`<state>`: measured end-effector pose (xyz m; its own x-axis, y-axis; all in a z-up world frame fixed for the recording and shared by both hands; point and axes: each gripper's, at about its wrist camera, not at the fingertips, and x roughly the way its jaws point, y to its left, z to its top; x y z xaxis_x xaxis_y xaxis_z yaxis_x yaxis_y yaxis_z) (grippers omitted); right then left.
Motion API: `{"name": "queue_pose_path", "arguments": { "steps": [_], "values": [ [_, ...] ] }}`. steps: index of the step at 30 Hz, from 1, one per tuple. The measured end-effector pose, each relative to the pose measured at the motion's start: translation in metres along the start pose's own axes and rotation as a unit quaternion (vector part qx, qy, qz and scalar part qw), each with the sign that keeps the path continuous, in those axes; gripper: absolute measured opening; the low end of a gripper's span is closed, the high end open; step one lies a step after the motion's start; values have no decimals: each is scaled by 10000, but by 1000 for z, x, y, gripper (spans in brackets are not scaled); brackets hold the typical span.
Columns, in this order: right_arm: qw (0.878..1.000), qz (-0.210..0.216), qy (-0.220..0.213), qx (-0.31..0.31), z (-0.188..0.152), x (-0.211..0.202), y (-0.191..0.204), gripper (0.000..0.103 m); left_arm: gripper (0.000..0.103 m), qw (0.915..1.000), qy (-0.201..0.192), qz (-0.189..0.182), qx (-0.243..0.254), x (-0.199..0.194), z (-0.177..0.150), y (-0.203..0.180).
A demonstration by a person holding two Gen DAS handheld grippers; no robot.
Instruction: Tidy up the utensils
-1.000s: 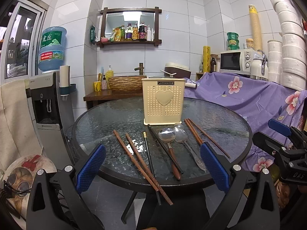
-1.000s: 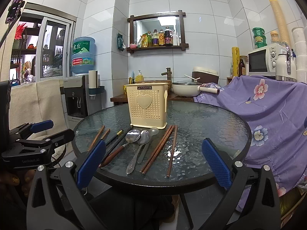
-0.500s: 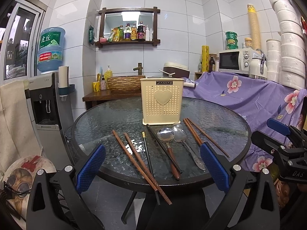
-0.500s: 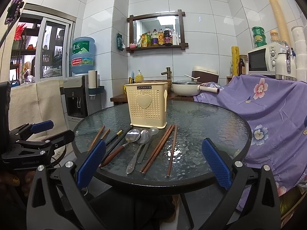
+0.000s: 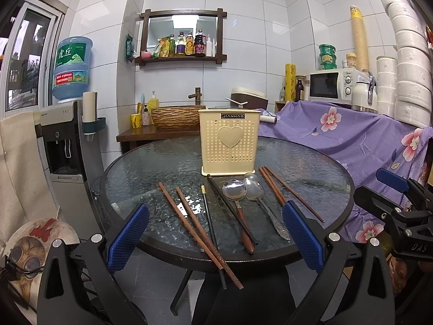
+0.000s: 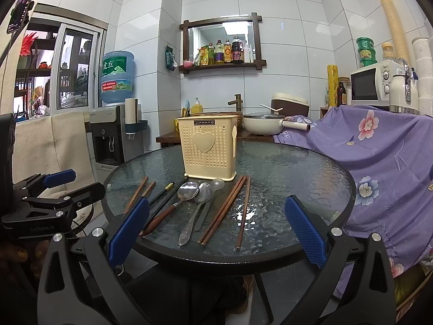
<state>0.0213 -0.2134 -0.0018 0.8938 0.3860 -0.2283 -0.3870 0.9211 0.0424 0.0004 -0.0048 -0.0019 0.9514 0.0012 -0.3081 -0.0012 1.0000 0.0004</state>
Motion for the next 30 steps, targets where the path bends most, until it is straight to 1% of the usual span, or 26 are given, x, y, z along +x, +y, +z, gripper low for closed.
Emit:
{"name": "queue_pose_path", "arguments": {
  "steps": [23, 25, 27, 30],
  "values": [
    [10000, -25, 37, 5, -3, 5, 0, 98, 97, 10000, 43, 6, 0, 2, 0, 0],
    [9999, -62, 84, 1, -3, 8, -1, 98, 97, 9999, 131, 41, 61, 6, 1, 0],
    [9997, -131, 219, -29, -3, 15, -1, 98, 97, 9997, 204, 59, 98, 9, 2, 0],
    [9988, -174, 444, -73, 0, 25, -2, 98, 97, 9997, 226, 111, 31, 11, 8, 5]
  ]
}}
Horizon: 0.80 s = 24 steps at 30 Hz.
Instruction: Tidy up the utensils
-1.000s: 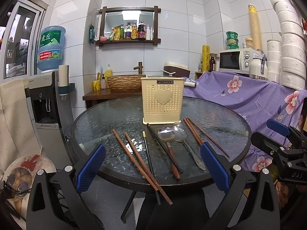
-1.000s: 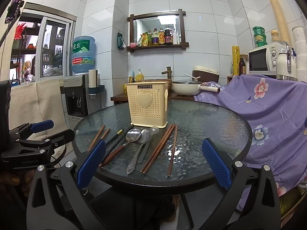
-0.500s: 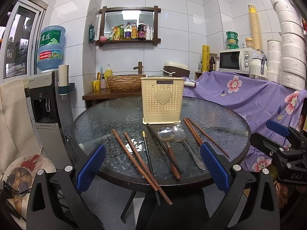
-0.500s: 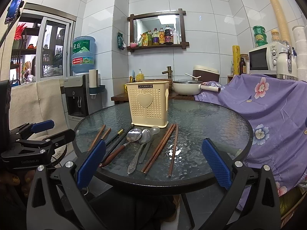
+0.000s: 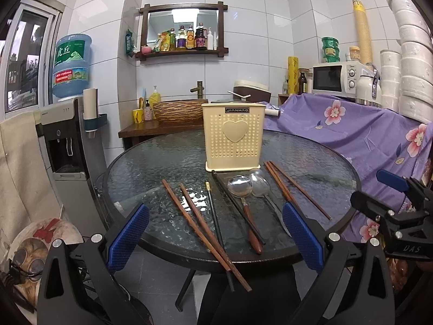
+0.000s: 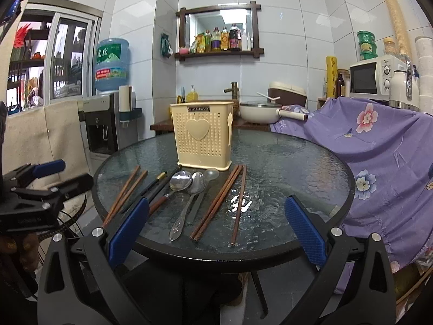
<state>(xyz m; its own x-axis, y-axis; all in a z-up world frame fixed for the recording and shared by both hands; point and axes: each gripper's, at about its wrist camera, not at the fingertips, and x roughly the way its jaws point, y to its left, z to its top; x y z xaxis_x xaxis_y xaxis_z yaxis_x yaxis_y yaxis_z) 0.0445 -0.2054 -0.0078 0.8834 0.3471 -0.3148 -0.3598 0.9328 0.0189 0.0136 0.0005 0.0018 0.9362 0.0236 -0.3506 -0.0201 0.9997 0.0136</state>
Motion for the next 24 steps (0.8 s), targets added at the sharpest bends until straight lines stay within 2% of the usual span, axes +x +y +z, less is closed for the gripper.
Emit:
{"name": "queue_pose_path", "arguments": {
  "steps": [9, 16, 21, 24],
  "values": [
    [9970, 188, 739, -165, 5, 37, -2, 98, 97, 9986, 526, 82, -44, 30, 11, 15],
    [9912, 150, 1315, -61, 8, 70, -12, 98, 97, 9952, 966, 178, -34, 65, 16, 33],
    [9868, -73, 1617, -14, 18, 96, -30, 98, 97, 9890, 1438, 254, -217, 96, 20, 58],
    [9835, -236, 1793, 98, 28, 114, -47, 98, 90, 9833, 1745, 271, -439, 117, 25, 74]
  ]
}}
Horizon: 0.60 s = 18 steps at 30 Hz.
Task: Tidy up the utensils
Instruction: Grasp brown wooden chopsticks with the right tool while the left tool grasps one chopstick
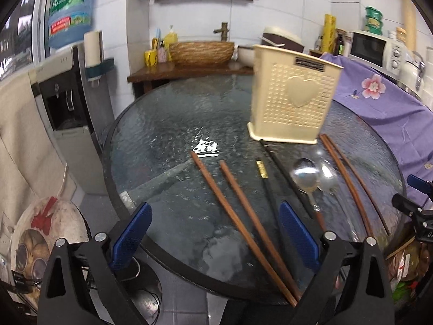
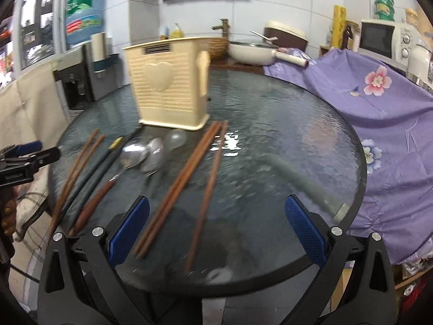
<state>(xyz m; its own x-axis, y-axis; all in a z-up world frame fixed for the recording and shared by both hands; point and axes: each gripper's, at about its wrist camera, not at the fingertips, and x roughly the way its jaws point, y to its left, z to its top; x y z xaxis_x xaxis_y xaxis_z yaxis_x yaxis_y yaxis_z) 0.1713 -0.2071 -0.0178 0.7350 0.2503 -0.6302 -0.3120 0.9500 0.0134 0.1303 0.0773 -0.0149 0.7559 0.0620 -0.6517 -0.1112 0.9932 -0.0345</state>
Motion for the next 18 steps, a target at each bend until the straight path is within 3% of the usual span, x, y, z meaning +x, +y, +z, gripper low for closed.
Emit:
{"name": "queue_pose_path", "arguments": {
  "steps": [3, 7, 11, 18],
  "values": [
    [9995, 35, 211, 239, 18, 20, -14, 94, 79, 9993, 301, 59, -222, 22, 14, 12],
    [9967, 193, 641, 451, 40, 55, -22, 72, 67, 9957, 796, -219, -415, 49, 29, 15],
    [9929, 240, 1084, 423, 57, 90, -18, 53, 56, 9939, 1061, -149, -259, 66, 36, 13],
    [9905, 208, 1307, 384, 69, 112, -11, 48, 43, 9900, 1337, -46, -442, 80, 39, 25]
  ]
}}
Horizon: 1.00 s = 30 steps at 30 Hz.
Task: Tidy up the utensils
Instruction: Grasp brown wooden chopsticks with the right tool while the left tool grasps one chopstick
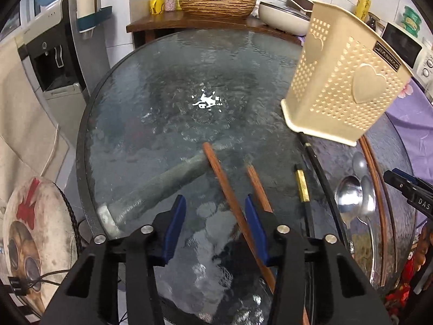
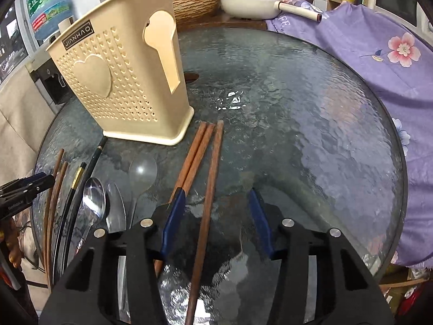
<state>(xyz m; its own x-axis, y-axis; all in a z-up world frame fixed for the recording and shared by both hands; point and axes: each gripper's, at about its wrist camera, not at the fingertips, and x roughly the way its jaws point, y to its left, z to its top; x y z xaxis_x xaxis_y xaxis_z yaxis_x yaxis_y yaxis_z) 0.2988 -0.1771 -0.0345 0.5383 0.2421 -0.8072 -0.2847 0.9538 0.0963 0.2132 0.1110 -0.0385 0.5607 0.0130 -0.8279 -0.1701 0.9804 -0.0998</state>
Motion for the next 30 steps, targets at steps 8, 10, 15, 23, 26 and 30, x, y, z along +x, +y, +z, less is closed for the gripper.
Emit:
{"name": "queue_pose_path", "arguments": {
  "steps": [8, 10, 15, 23, 26, 30],
  "values": [
    [9996, -65, 257, -6, 14, 19, 1, 35, 36, 9994, 110, 281, 179, 12, 11, -15],
    [9996, -133, 262, -51, 20, 25, 2, 31, 36, 9992, 123, 305, 213, 14, 13, -20],
    [9989, -334, 271, -201, 35, 39, 8, 26, 31, 9990, 133, 377, 187, 18, 19, -23],
    [9980, -343, 298, -444, 53, 54, 16, 12, 20, 9987, 164, 404, 267, 24, 23, -33],
    [9980, -292, 274, -481, 56, 58, 15, 9, 14, 9988, 177, 357, 282, 26, 25, -35],
    [9976, -278, 286, -574, 56, 59, 14, 8, 9, 9989, 209, 262, 314, 31, 32, -42]
  ]
}}
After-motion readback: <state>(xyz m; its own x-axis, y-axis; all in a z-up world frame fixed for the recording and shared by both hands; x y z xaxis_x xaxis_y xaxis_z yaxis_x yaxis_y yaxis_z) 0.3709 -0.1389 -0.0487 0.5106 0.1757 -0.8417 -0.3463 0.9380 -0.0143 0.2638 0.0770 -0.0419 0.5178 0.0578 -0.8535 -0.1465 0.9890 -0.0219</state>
